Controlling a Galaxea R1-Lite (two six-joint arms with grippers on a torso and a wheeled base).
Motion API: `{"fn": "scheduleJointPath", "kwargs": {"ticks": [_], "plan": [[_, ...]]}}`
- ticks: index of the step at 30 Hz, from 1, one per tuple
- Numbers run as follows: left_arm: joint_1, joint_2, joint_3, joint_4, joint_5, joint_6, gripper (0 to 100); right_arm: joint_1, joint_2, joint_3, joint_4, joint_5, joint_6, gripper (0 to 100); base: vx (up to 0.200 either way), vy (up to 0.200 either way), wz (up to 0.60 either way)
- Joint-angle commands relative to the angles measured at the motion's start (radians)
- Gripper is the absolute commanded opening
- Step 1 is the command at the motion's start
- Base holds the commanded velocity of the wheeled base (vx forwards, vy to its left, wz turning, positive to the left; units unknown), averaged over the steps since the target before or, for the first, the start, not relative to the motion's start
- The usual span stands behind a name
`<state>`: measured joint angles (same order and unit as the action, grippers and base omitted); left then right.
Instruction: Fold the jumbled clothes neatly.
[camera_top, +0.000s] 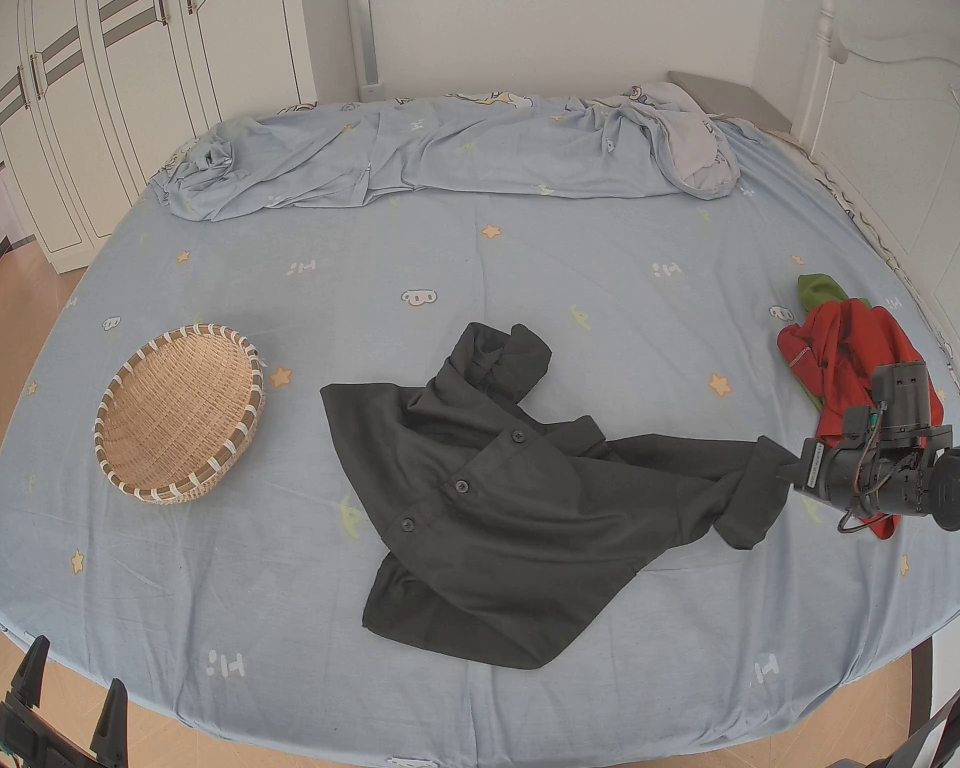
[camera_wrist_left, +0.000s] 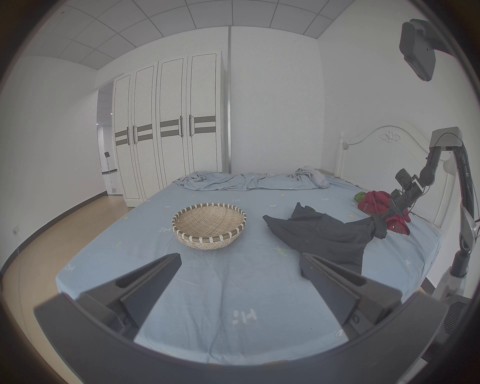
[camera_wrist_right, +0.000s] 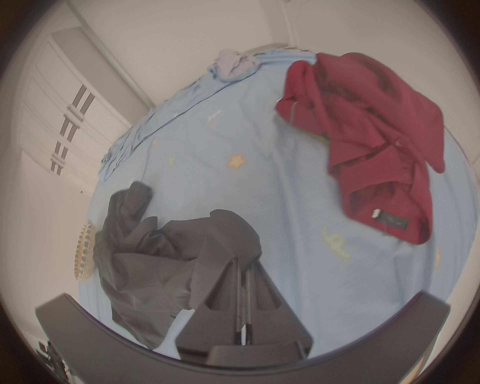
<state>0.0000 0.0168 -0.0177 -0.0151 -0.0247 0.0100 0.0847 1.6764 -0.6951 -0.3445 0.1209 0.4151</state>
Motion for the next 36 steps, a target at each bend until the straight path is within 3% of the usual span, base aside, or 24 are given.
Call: {"fn": "scheduleJointPath", "kwargs": {"ticks": [1,4,36], "plan": [[0.0,-0.017,0.018,-0.002,0.0,0.002,100,-0.085,-0.029,-0.006,-0.002,0.011,-0.001,0,0.0,0.0,0.0],[0.0,-0.017,0.018,-0.002,-0.001,0.007,100,-0.129,-0.035,0.0,-0.016,0.037,-0.004,0,0.0,0.0,0.0],[0.0,-0.017,0.015,-0.008,-0.004,0.004,100,-0.102,-0.061,0.008,-0.03,0.046,-0.006,0,0.0,0.0,0.0]]}}
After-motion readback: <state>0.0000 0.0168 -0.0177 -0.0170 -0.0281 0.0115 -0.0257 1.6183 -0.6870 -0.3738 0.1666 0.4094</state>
